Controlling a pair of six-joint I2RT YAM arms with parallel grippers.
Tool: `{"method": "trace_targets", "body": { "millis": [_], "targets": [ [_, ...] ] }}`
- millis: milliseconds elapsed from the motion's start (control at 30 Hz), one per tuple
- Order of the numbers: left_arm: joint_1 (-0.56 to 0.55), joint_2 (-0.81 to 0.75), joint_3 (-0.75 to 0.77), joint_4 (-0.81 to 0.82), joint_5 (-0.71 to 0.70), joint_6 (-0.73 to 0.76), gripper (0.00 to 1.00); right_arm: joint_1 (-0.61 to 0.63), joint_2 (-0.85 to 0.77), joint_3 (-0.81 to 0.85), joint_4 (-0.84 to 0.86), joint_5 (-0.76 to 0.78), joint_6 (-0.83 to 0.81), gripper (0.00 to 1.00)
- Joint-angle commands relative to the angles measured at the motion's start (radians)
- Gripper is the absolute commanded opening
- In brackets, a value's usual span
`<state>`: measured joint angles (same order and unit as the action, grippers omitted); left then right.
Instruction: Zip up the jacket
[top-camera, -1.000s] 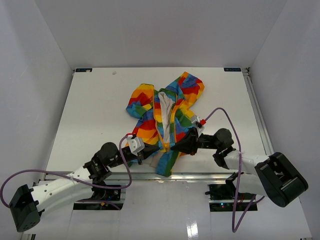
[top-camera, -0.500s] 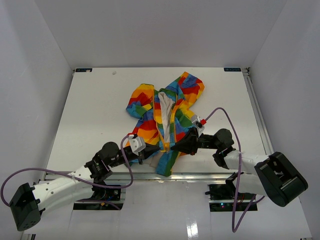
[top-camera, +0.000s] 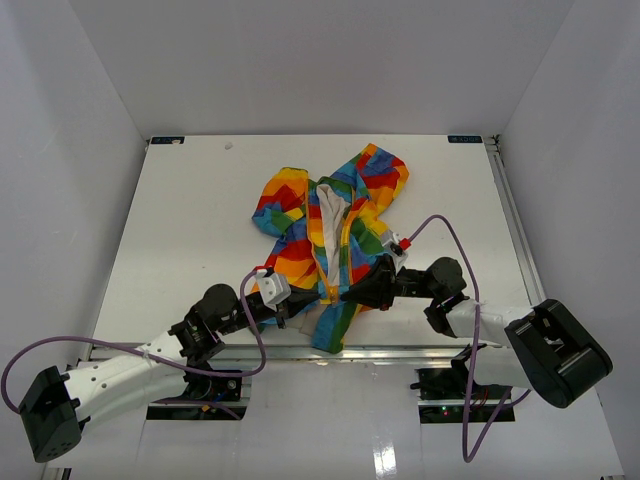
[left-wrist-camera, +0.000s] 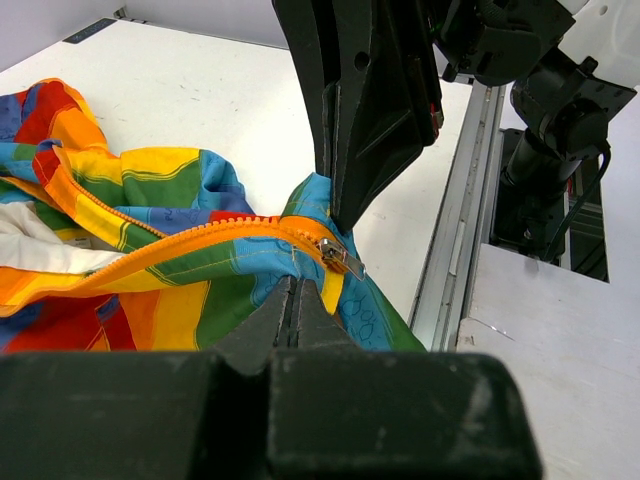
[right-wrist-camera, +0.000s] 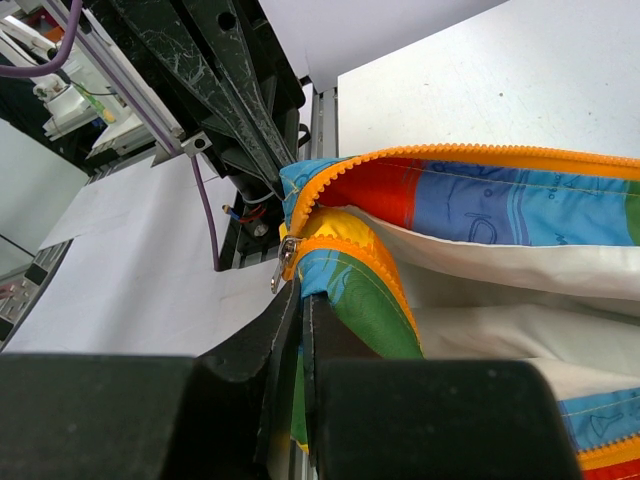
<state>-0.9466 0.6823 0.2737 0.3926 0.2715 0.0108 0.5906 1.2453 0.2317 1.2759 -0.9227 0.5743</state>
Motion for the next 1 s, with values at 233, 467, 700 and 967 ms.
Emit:
{"method": "trace_targets", "body": {
  "millis": [233, 467, 700, 967],
  "targets": [
    [-0.006, -0.008, -0.002, 0.037, 0.008, -0.002, 0.0, 0.007, 0.0, 0.01, 0.07, -0.003, 0.008, 0.08],
    [-0.006, -0.003, -0.002, 0.028, 0.024, -0.002, 0.0, 0.007, -0.006, 0.016, 0.063, 0.009, 0.017, 0.08],
    [-0.006, 0.002, -0.001, 0.024, 0.045, 0.001, 0.0, 0.007, -0.008, 0.024, 0.058, 0.023, 0.028, 0.08],
    [-0.006, 0.022, 0.006, 0.018, 0.079, 0.001, 0.0, 0.006, -0.014, 0.024, 0.054, 0.039, 0.033, 0.08]
  ]
}}
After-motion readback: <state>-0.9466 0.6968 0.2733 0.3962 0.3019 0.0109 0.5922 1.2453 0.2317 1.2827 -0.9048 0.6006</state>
